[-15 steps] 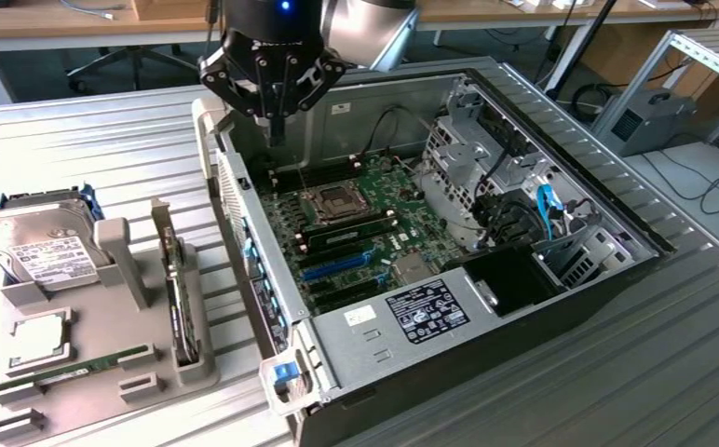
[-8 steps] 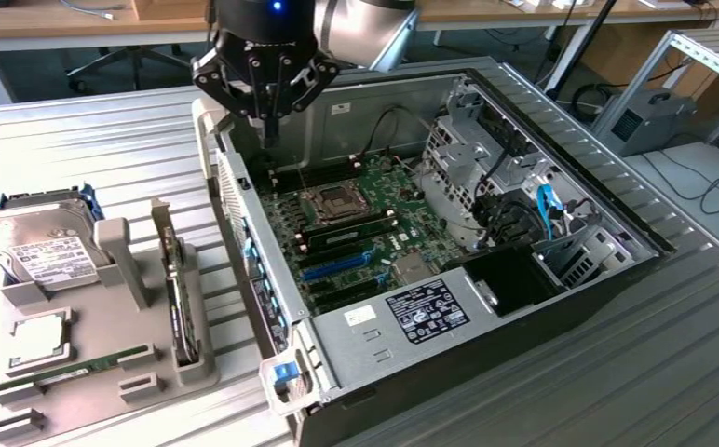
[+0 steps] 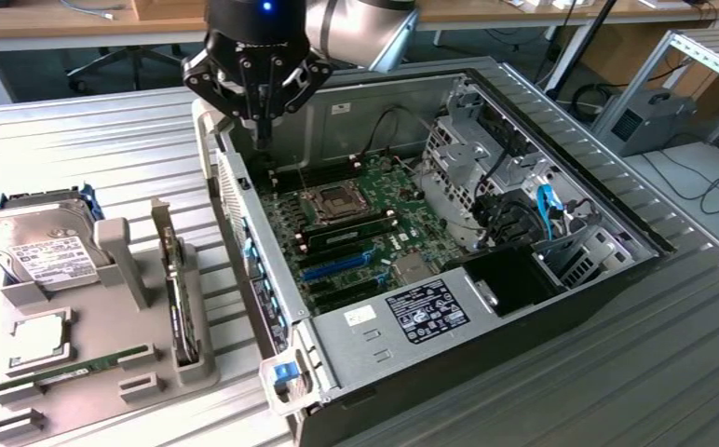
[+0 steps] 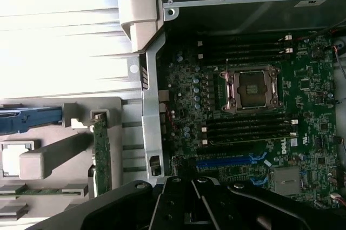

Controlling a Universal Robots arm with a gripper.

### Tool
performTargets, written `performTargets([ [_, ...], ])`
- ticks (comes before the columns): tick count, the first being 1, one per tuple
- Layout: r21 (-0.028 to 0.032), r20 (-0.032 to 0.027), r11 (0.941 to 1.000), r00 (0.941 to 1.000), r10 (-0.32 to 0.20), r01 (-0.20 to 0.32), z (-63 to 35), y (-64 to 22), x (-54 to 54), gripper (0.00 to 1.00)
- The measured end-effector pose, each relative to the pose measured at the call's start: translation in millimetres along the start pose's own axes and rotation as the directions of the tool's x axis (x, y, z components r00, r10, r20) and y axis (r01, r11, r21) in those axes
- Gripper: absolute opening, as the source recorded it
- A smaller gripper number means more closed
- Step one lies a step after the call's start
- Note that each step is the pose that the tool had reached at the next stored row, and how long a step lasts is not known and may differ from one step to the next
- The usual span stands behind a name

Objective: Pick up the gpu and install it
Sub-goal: 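Reach for the gpu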

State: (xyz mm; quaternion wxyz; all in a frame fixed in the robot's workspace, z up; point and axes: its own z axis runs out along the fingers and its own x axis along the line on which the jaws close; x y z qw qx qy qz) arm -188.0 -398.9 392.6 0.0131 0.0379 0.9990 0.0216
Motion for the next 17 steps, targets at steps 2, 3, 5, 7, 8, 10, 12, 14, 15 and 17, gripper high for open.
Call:
performTargets([
  [2, -0.0001, 0.0000, 1.0000, 1.0000, 0.000, 0.000, 0.0, -0.1, 1.4, 0.11],
  [3, -0.0001, 0.0000, 1.0000, 1.0000, 0.000, 0.000, 0.0, -0.2, 2.1, 0.11],
  [5, 0.0000, 0.0000, 1.0000, 1.0000, 0.000, 0.000, 0.0, -0.3, 3.6, 0.11],
  [7, -0.0001, 0.0000, 1.0000, 1.0000, 0.000, 0.000, 0.0, -0.4, 5.2, 0.11],
  [8, 0.0000, 0.0000, 1.0000, 1.0000, 0.000, 0.000, 0.0, -0.5, 6.3, 0.11],
  [10, -0.0001, 0.0000, 1.0000, 1.0000, 0.000, 0.000, 0.0, -0.6, 8.2, 0.11],
  [12, -0.0001, 0.0001, 1.0000, 1.0000, 0.000, 0.000, 0.0, -0.8, 10.2, 0.11],
  [14, -0.0001, 0.0000, 1.0000, 1.0000, 0.000, 0.000, 0.0, -1.0, 12.4, 0.11],
  [15, -0.0001, 0.0000, 1.0000, 1.0000, 0.000, 0.000, -0.1, -1.0, 13.7, 0.11],
  [17, 0.0000, 0.0000, 1.0000, 1.0000, 0.000, 0.000, -0.1, -1.2, 15.7, 0.11],
])
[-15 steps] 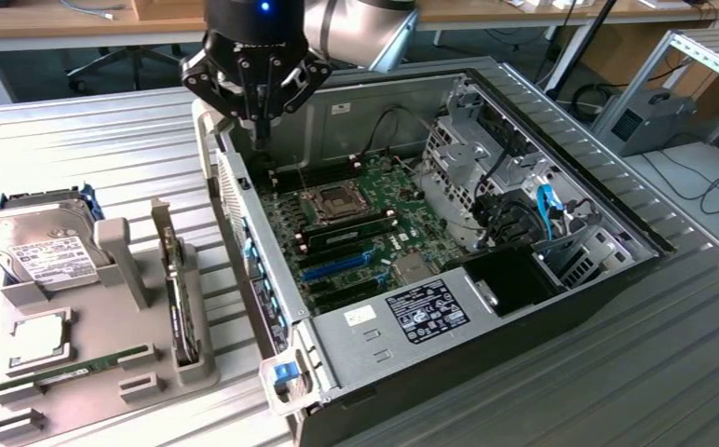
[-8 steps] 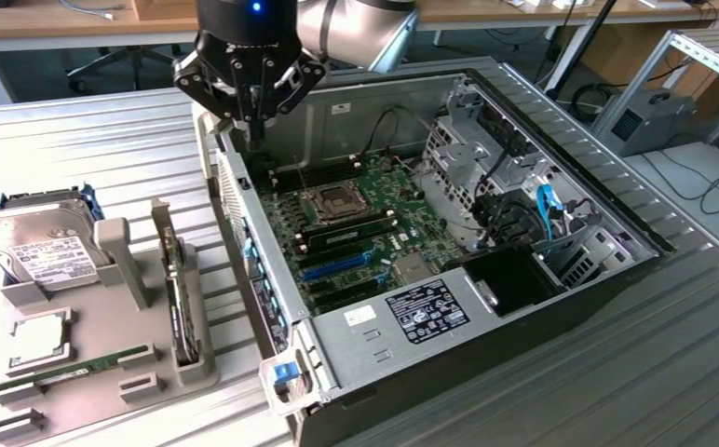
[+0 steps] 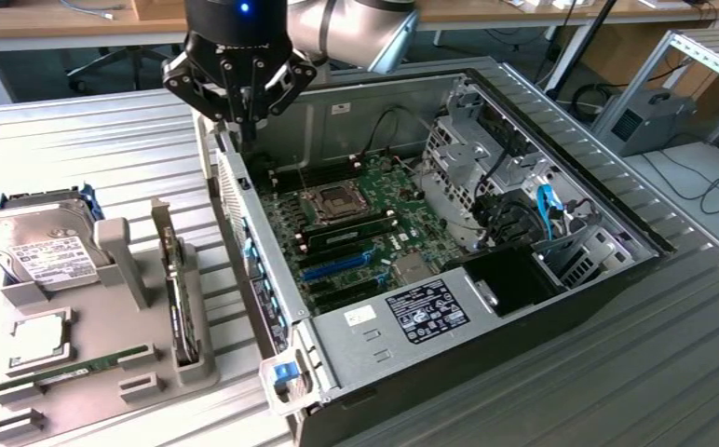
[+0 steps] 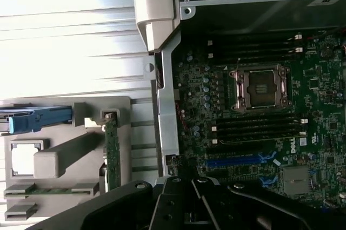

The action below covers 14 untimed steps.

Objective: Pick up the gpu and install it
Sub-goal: 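Reach for the gpu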

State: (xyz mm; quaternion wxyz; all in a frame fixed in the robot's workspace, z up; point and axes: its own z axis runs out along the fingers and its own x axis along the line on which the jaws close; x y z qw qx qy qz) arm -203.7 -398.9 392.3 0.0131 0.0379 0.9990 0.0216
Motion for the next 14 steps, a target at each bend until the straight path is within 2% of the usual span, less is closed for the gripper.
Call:
performTargets([
  [14, 0.0000, 0.0000, 1.0000, 1.0000, 0.000, 0.000, 0.0, -0.8, 10.5, 0.11],
])
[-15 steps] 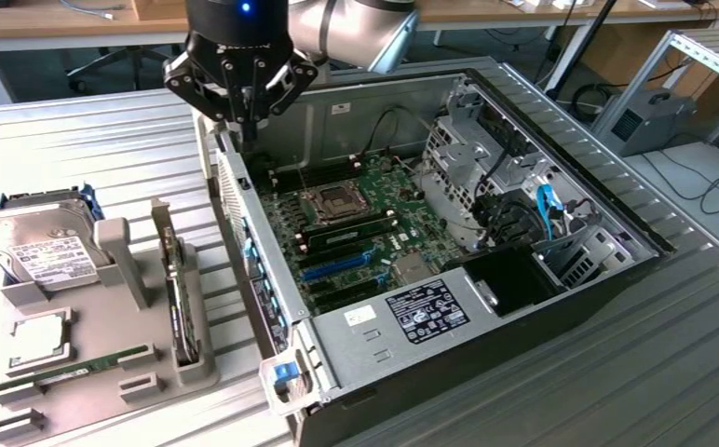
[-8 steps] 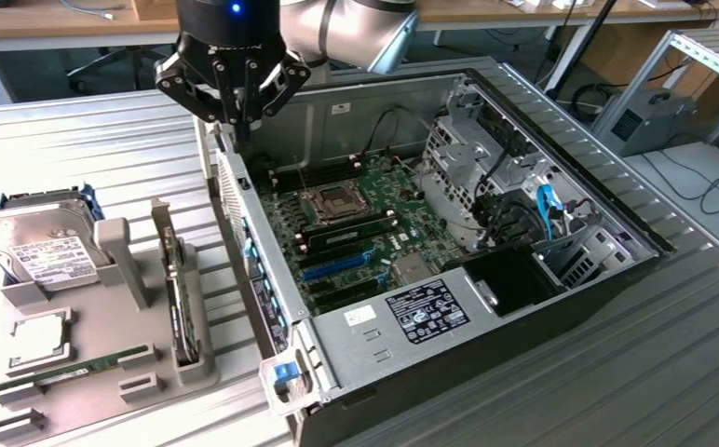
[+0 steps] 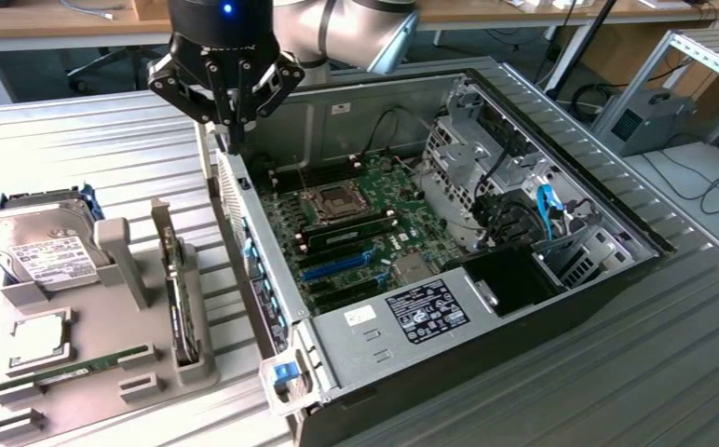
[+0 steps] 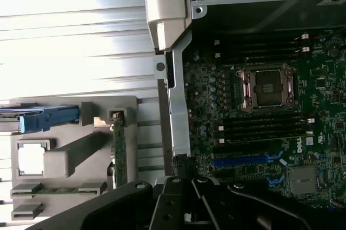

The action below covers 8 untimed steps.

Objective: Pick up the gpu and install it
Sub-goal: 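Reach for the gpu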

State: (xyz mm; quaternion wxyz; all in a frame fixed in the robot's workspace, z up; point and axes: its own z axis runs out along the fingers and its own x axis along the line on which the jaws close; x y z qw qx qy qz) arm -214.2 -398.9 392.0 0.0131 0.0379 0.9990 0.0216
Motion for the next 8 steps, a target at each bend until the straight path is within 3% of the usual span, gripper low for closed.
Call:
performTargets([
  [8, 0.0000, 0.0000, 1.0000, 1.0000, 0.000, 0.000, 0.1, -0.3, 3.3, 0.11],
])
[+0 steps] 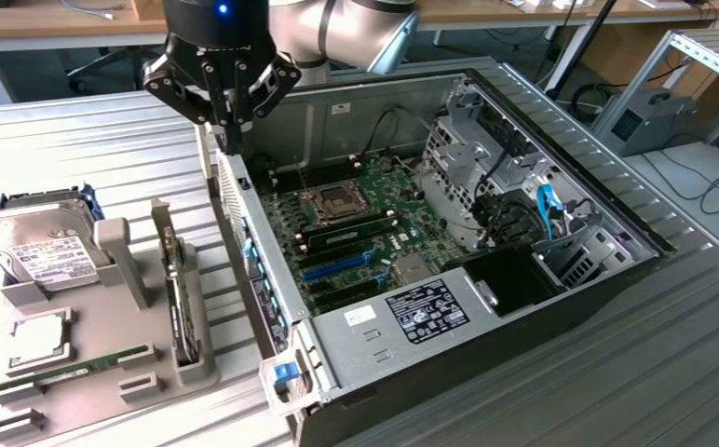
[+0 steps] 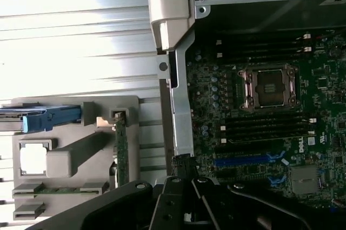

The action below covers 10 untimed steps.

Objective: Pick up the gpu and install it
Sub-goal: 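Reach for the gpu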

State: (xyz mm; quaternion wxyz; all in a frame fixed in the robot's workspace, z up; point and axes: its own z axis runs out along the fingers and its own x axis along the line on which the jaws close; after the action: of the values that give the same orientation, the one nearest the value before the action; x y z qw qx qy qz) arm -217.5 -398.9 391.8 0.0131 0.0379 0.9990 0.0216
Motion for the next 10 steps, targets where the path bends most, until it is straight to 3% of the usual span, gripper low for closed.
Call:
performTargets([
  [10, 0.0000, 0.0001, 1.0000, 1.0000, 0.000, 0.000, 0.0, -0.5, 6.4, 0.11],
])
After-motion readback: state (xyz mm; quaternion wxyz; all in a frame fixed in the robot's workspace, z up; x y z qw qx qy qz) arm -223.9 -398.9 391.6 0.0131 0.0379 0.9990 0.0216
